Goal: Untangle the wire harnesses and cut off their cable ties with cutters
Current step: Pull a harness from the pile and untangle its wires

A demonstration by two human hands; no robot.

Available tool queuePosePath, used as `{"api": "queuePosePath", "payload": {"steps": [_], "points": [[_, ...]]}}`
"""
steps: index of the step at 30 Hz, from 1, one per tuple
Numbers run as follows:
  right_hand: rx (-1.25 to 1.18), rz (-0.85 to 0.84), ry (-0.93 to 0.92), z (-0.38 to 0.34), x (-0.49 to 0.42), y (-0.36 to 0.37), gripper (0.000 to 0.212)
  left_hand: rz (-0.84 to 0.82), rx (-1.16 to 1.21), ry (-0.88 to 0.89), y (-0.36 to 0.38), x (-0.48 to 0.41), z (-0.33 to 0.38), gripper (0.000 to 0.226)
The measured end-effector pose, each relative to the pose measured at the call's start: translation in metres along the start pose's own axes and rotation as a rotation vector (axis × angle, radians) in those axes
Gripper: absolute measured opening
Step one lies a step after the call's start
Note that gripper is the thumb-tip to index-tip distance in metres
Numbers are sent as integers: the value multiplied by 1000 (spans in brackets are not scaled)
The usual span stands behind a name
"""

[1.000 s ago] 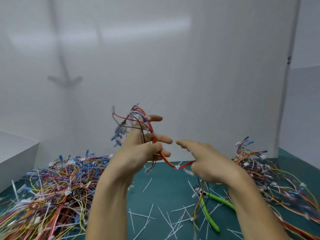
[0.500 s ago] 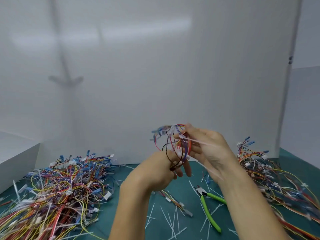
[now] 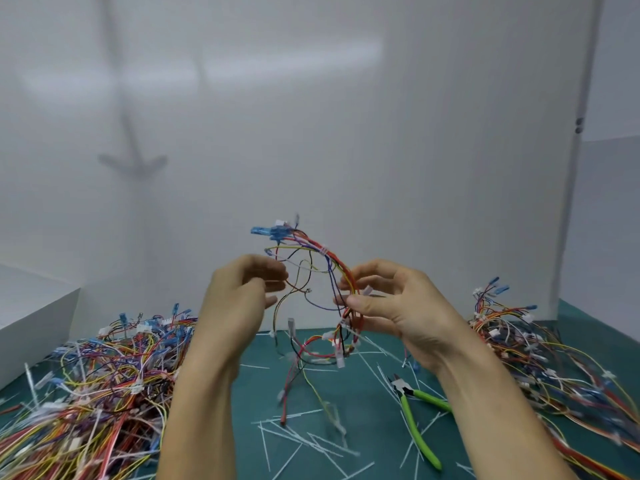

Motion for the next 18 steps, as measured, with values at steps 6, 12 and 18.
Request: {"api": "queuePosePath", "payload": {"steps": [6,12,18], "points": [[344,-143,-11,5,1,19,24,-75,207,5,17,11,17,16],[670,-263,111,23,0,19,34,-31,326,-40,25,12,12,27],[1573,-33,408,59,-4,-60,29,-167,140,21,32,12,11,16]]}}
Point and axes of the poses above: each hand's wrist, its own x-axis away from the middle knuckle, its own y-axis out of the palm, z = x × y, the point moved 8 cm from there along -x, towards the middle knuckle, and after that the axes turned 9 degrees about -x, right-handed, at the moved point
